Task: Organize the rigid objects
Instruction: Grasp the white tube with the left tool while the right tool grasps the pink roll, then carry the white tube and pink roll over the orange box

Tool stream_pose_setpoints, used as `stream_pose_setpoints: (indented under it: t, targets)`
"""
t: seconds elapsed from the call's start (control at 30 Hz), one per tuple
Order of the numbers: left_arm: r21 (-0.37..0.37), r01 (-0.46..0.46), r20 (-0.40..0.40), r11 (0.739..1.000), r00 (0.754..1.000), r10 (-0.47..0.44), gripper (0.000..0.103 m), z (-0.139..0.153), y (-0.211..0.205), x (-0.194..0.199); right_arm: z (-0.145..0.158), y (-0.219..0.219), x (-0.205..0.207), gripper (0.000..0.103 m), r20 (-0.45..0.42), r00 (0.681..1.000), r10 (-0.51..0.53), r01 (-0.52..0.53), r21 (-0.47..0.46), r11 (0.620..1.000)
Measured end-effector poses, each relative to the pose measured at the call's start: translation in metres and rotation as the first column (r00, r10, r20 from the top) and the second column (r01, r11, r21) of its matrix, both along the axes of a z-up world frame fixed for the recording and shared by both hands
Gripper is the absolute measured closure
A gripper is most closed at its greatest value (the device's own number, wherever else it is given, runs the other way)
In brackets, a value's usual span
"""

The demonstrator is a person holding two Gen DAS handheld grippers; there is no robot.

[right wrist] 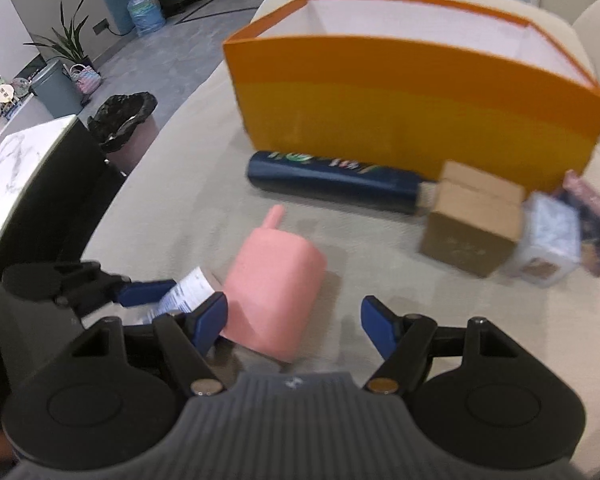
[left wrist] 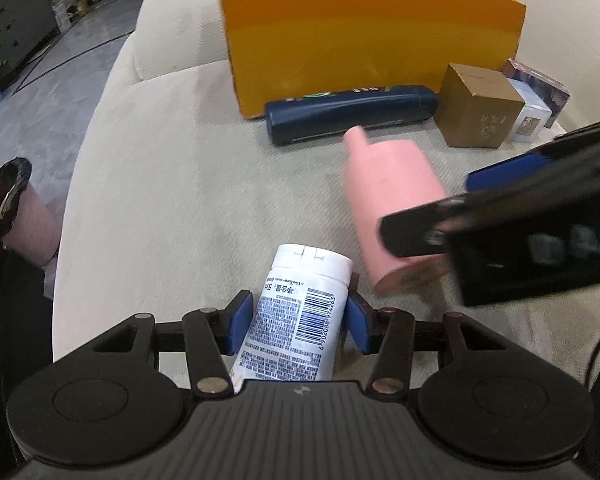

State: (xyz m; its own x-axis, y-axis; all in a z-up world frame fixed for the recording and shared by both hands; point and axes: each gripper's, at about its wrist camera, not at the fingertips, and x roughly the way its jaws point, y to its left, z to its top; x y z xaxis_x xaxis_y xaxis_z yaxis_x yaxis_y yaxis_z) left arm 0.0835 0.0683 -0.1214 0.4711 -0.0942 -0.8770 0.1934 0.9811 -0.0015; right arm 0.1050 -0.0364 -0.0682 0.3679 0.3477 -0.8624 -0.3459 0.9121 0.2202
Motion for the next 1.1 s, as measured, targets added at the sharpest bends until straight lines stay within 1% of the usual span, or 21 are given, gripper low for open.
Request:
stream_pose_setpoints:
  t: [0.1,0.2,0.3,0.37,0.43,0.57,0.7,0.9,1.1]
  targets:
    - [-0.014,-0.023,0.002,1.0,1.0,0.023,0.042,-0.003,0.006,-0.005,-0.008,0.016,0.006,0.031,-0.033,0.999,0.003,-0.004,-0.011,1.0]
    - [-0.01,-0.032,0.006,0.999,0.999,0.032,0.039,-0.002,0.012,-0.011,-0.017,0.027,0.008,0.037,-0.066,0.998,0.01,-0.012,-0.029,0.999]
    - [0.005,-0.033,0.017,0.999,0.999,0.033,0.038,-0.002,0.01,-0.014,-0.024,0.031,0.008,0.039,-0.064,0.998,0.01,-0.012,-0.036,0.999]
    - [0.0,-0.029,0.019,1.0,0.999,0.029,0.044,-0.002,0.009,-0.015,-0.025,0.027,0.007,0.039,-0.063,0.998,0.008,-0.01,-0.026,1.0]
    - [-0.004,-0.027,0.03,1.0,0.999,0.028,0.047,0.0,0.009,-0.017,-0.024,0.021,0.007,0.041,-0.068,0.998,0.006,-0.006,-0.008,1.0]
    - [-0.017,-0.023,0.04,1.0,0.999,0.023,0.051,0.003,0.008,-0.02,-0.02,0.008,0.006,0.041,-0.052,0.999,-0.015,0.015,0.004,1.0]
    - [-0.038,-0.021,0.051,0.999,0.998,0.023,0.052,0.008,0.007,-0.021,-0.013,-0.007,0.005,0.042,-0.037,0.999,-0.039,0.039,0.015,0.999]
    - [-0.038,-0.019,0.076,0.999,0.997,0.022,0.053,0.019,0.005,-0.021,0.001,-0.03,0.004,0.043,-0.009,0.997,-0.074,0.074,0.024,0.997]
    - [-0.041,-0.022,0.092,0.999,0.995,0.026,0.053,0.025,0.005,-0.022,0.005,-0.045,0.001,0.043,0.004,0.996,-0.094,0.094,0.023,0.995]
